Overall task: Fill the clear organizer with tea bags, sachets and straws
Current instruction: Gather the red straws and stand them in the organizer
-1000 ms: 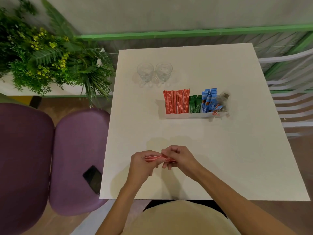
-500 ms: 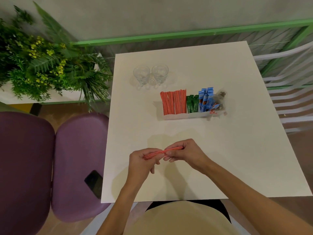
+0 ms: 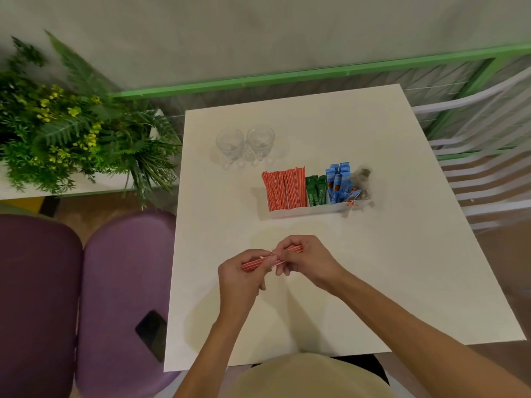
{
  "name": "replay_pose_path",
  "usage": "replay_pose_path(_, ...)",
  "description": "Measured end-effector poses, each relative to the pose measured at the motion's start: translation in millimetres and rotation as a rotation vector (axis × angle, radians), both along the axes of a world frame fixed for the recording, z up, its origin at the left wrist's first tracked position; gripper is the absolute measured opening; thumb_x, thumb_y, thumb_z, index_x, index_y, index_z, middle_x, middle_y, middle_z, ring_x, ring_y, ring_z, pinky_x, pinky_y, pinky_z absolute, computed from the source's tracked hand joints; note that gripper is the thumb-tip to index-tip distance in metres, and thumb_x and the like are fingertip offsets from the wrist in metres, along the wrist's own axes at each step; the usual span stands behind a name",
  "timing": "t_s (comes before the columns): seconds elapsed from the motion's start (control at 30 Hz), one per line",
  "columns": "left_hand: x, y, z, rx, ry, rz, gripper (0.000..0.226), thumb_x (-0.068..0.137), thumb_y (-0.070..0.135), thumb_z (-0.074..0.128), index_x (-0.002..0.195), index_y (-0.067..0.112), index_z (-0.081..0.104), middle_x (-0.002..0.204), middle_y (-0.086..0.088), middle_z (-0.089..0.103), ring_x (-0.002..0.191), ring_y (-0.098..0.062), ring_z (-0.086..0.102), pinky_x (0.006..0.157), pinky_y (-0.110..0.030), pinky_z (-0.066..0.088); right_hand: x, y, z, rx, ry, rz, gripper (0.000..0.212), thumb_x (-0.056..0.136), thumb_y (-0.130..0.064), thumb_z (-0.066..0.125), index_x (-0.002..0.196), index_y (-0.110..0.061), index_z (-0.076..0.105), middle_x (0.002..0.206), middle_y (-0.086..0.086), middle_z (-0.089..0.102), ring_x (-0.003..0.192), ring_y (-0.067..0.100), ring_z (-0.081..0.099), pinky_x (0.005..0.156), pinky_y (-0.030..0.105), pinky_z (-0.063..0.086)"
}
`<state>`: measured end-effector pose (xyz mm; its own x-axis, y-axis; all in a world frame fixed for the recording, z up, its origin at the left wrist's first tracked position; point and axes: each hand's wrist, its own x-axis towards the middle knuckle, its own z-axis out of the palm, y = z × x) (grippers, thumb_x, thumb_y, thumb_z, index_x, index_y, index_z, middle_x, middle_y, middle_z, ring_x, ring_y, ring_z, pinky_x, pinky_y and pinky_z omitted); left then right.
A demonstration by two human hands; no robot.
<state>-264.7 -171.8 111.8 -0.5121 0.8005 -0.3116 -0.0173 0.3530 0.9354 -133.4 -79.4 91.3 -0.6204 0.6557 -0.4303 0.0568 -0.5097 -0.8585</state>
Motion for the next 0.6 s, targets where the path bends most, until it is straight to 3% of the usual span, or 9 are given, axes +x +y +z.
replay_pose_path(0.1,0.4,11.0,-0.1,0.056,0.038,-0.077,0.015,0.079,0.014,0.079,0.090,0.025,0.077,0.065,0.002,0.071,0.045,-0.013,0.052,0.046,-0.027,0.044,2.8,24.5,3.9,0.039,-0.014,0.030,0.013,0.083,-0.004,0.070,0.086,0.008,0.066,0.071,0.024,0.065,0.059,0.029,0.062,0.056,0.030,0.048)
replay_pose_path(0.2,-8.1,20.2,-10.1,0.109,0.235,-0.217,0.021,0.083,0.023,0.075,0.102,0.034,0.074,0.082,0.013,0.074,0.067,-0.003,0.065,0.061,-0.025,0.053,4.4,48.3,9.1,0.100,-0.094,0.091,0.016,0.084,-0.004,0.070,0.089,0.011,0.066,0.072,0.026,0.067,0.058,0.026,0.063,0.057,0.029,0.050)
replay_pose_path(0.27,-15.5,30.7,-20.5,0.124,0.364,-0.297,0.018,0.089,0.031,0.068,0.106,0.034,0.073,0.085,0.012,0.073,0.076,-0.010,0.066,0.066,-0.025,0.052,2.3,62.7,13.8,0.156,-0.149,0.149,0.015,0.085,-0.004,0.069,0.090,0.010,0.068,0.074,0.026,0.069,0.059,0.024,0.064,0.058,0.028,0.052)
replay_pose_path(0.47,-21.6,71.2,-42.8,0.085,0.471,-0.378,0.022,0.097,0.037,0.054,0.091,0.023,0.070,0.053,0.012,0.044,0.052,-0.007,0.039,0.052,-0.019,0.030,-12.5,111.0,30.4,0.353,-0.323,0.348,0.012,0.085,-0.004,0.069,0.090,0.006,0.070,0.080,0.022,0.072,0.065,0.017,0.068,0.061,0.023,0.055)
replay_pose_path(0.6,-27.3,99.5,-53.2,0.046,0.400,-0.344,0.033,0.097,0.045,0.049,0.080,0.019,0.060,0.054,0.008,0.043,0.051,-0.008,0.037,0.051,-0.027,0.032,-28.9,147.7,36.3,0.461,-0.433,0.403,0.006,0.083,-0.002,0.070,0.086,0.003,0.072,0.076,0.020,0.073,0.066,0.022,0.069,0.066,0.027,0.059)
